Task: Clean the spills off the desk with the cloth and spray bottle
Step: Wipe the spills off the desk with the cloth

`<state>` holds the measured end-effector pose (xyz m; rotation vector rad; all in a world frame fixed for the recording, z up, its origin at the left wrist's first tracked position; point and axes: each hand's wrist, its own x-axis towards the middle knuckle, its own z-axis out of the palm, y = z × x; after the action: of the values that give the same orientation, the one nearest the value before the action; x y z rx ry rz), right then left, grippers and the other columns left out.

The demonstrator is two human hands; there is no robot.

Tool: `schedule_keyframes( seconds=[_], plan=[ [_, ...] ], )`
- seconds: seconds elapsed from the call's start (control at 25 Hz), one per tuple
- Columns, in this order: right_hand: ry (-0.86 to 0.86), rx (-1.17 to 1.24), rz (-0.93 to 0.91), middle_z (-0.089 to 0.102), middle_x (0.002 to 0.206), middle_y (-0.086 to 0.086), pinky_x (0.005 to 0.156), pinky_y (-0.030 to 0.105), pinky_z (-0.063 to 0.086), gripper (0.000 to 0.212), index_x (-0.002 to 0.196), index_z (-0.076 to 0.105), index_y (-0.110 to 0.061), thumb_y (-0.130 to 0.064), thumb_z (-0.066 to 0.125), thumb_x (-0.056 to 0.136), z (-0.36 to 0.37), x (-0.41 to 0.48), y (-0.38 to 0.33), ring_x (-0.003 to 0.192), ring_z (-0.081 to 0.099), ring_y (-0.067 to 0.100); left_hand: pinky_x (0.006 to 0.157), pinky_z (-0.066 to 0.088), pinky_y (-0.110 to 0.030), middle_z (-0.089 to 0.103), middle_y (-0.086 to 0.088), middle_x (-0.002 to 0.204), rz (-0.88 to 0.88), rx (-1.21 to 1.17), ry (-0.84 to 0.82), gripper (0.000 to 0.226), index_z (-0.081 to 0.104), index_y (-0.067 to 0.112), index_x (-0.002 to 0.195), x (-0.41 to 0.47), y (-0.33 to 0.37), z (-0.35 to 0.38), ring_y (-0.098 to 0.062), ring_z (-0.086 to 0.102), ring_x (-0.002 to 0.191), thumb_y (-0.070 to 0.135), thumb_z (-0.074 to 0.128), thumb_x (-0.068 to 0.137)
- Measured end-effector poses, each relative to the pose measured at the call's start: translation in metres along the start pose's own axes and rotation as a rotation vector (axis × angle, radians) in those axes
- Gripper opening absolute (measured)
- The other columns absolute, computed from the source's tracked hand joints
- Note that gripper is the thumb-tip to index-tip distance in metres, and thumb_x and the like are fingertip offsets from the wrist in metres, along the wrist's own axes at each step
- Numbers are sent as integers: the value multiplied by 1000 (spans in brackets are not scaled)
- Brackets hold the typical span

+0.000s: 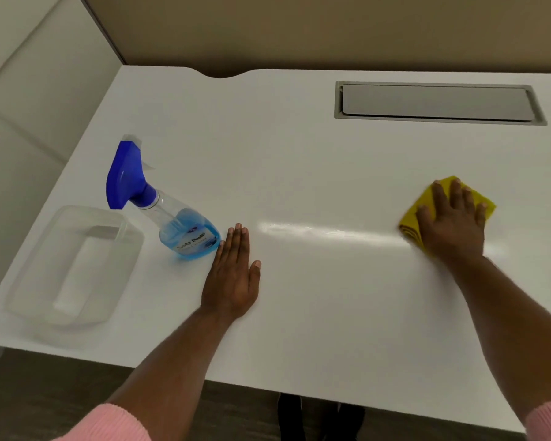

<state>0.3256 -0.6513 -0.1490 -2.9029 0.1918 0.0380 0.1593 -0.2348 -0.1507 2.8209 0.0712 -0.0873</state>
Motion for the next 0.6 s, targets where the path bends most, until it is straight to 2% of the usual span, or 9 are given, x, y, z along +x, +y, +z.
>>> schedule_keyframes(
  seconds=[0.16,0.32,0.48,0.56,0.6],
  plan=[
    [-25,-10,-18,14,169,9,124,55,3,78,160,24,-28,-63,26,90,-1,-68,-7,155,11,30,127,2,-37,-6,-5,169,3,20,-4,72,-2,8,159,-1,6,-2,-16,-9,155,45,14,99],
    [-83,3,-310,11,170,4,124,50,-3,77,160,23,-30,-62,32,91,20,-130,-76,157,6,27,127,3,-40,1,-8,169,40,84,-9,73,3,6,159,-7,18,-9,-20,-3,156,46,11,98],
    [-219,42,-589,2,170,-3,125,47,-10,72,160,19,-35,-61,35,95,27,-173,-118,157,-3,20,127,-1,-39,15,-5,168,69,43,-40,68,22,12,158,-27,61,-3,-18,4,156,48,16,100],
    [-239,131,-623,13,169,-5,126,47,-3,66,158,29,-33,-58,35,98,18,-186,-114,157,2,15,127,-1,-39,20,-3,167,58,13,-56,63,31,17,156,-37,81,4,-17,6,156,50,22,103],
    [-179,176,-598,26,166,-4,126,47,3,62,155,38,-29,-55,37,99,13,-193,-109,155,12,14,127,0,-39,22,-3,167,53,-9,-55,62,35,18,154,-40,90,6,-17,8,156,52,25,103]
  ],
)
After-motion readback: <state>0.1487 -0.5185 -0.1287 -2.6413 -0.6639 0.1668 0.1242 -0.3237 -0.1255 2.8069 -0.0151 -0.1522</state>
